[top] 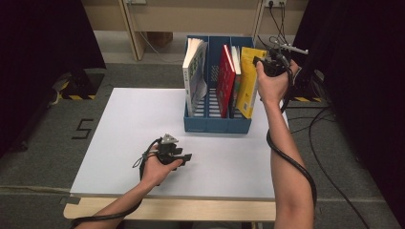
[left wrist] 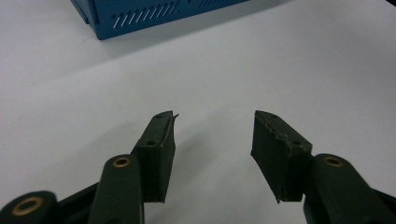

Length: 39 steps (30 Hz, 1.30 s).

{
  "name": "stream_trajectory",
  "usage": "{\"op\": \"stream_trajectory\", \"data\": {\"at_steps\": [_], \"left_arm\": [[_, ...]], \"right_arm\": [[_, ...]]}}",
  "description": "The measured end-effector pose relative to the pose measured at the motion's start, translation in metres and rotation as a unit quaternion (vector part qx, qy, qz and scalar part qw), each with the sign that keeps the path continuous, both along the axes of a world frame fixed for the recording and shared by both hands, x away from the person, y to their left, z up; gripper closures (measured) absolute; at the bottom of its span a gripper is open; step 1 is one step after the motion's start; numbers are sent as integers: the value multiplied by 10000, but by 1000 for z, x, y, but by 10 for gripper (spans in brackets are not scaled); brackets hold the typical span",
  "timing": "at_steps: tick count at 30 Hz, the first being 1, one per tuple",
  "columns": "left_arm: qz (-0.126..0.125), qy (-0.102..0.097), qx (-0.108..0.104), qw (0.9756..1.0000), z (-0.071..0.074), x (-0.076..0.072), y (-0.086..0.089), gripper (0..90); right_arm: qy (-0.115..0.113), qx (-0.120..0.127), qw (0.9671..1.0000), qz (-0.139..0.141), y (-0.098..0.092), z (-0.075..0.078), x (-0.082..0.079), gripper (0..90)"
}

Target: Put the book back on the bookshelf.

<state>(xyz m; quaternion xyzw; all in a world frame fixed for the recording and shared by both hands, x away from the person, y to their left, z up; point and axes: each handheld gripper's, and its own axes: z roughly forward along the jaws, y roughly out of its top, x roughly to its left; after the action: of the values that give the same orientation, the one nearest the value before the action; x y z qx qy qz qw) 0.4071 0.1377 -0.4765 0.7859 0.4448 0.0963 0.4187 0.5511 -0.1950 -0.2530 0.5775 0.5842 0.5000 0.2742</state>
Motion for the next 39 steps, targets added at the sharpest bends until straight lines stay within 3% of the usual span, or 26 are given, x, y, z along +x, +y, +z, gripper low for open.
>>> {"op": "stream_trajectory", "data": {"at_steps": [39], "left_arm": [[7, 25, 11, 10000, -3, 0, 2, 487]], "right_arm": [[31, -13, 9999, -116, 4, -16, 13, 762]]}}
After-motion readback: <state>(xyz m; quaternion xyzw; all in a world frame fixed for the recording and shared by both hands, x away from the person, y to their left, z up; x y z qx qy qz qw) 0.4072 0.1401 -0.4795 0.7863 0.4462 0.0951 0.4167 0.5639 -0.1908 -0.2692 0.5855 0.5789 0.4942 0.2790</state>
